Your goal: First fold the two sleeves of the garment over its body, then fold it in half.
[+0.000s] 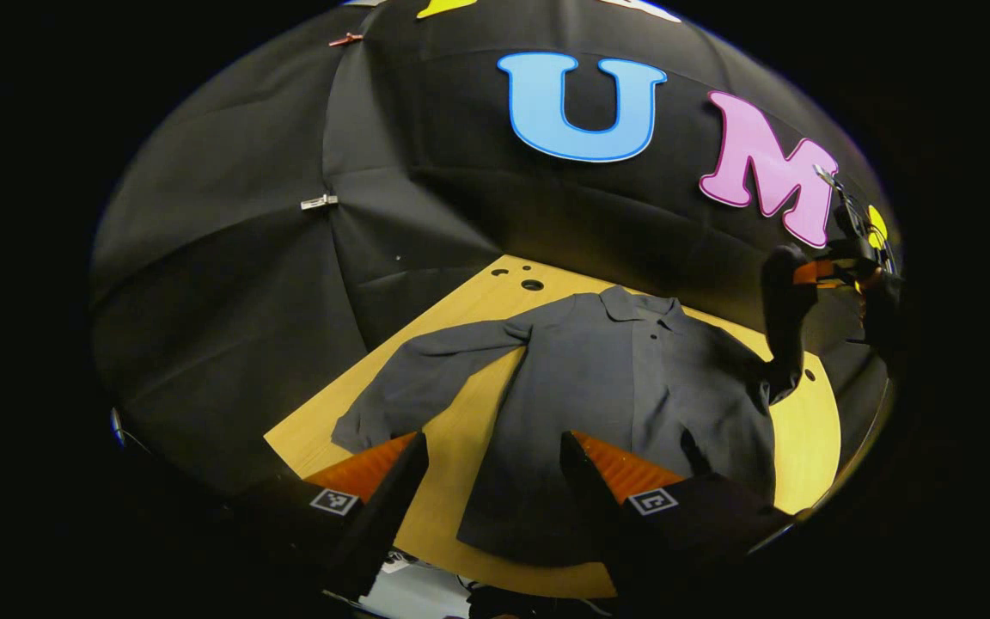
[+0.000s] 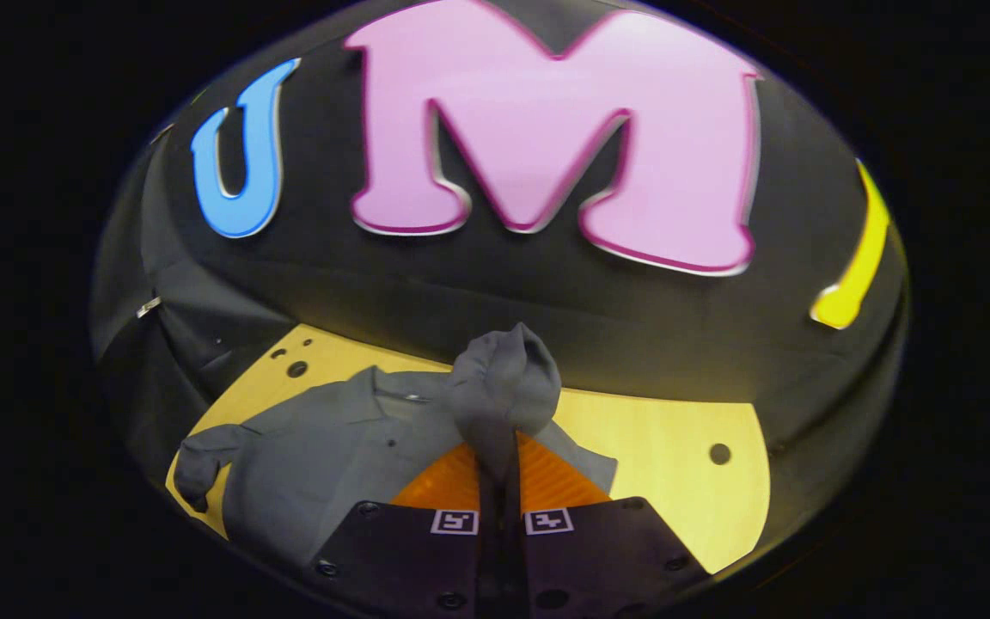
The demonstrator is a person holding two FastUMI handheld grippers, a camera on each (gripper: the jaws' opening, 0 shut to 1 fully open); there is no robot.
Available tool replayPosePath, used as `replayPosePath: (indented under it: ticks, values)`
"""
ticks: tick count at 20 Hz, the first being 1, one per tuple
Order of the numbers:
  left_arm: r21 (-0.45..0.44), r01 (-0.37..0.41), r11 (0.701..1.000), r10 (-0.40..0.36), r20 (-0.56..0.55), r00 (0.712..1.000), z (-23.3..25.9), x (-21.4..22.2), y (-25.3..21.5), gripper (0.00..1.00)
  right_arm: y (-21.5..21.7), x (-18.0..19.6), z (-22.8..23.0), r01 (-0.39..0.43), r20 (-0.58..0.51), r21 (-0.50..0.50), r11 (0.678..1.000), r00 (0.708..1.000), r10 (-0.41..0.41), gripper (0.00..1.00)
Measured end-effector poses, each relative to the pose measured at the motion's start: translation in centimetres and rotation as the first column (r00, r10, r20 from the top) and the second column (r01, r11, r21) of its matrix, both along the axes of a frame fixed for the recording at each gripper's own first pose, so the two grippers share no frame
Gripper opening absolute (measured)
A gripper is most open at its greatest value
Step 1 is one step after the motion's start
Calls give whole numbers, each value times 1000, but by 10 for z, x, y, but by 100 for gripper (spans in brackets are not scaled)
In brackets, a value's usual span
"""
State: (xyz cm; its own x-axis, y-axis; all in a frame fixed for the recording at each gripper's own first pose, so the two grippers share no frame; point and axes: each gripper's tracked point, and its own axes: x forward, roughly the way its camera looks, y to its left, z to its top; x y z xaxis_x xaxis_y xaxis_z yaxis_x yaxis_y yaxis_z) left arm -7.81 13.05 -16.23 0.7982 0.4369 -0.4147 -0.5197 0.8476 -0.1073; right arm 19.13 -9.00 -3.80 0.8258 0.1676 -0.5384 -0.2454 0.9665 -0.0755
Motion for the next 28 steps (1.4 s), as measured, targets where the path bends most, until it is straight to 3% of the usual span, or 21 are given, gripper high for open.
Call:
replayPosePath:
  ticks: [7, 13, 19, 21, 22, 23, 26, 27, 28]
  values:
    - [-55, -95, 994, 94, -16, 995, -12, -28, 36, 98, 144, 1, -53, -163, -80, 19, 986, 983, 164, 5]
    - [-80, -162, 984, 160, -23, 987, -19, -46, 59, 98, 239, -14, -87, -260, -139, 60, 964, 954, 266, 5]
    - [-100, -222, 970, 220, -39, 975, -26, -63, 77, 98, 290, -26, -141, -318, -210, 9, 948, 926, 313, 5]
    - [-110, -233, 966, 230, -37, 972, -28, -66, 80, 98, 299, -31, -150, -324, -229, 13, 946, 920, 318, 9]
    - [-108, -237, 965, 234, -38, 971, -28, -67, 82, 98, 306, -35, -150, -336, -232, 31, 941, 914, 334, 16]
    - [-106, -239, 965, 237, -38, 971, -30, -69, 84, 98, 308, -38, -145, -344, -227, 40, 938, 911, 344, 16]
    - [-109, -244, 964, 243, -25, 970, -30, -67, 85, 98, 314, -49, -126, -348, -177, 69, 935, 918, 355, 66]
    - [-105, -238, 966, 238, -14, 971, -29, -62, 83, 97, 314, -54, -116, -343, -160, 90, 935, 922, 354, 66]
    - [-97, -231, 968, 232, -5, 973, -28, -57, 84, 96, 312, -60, -106, -337, -146, 112, 935, 925, 351, 74]
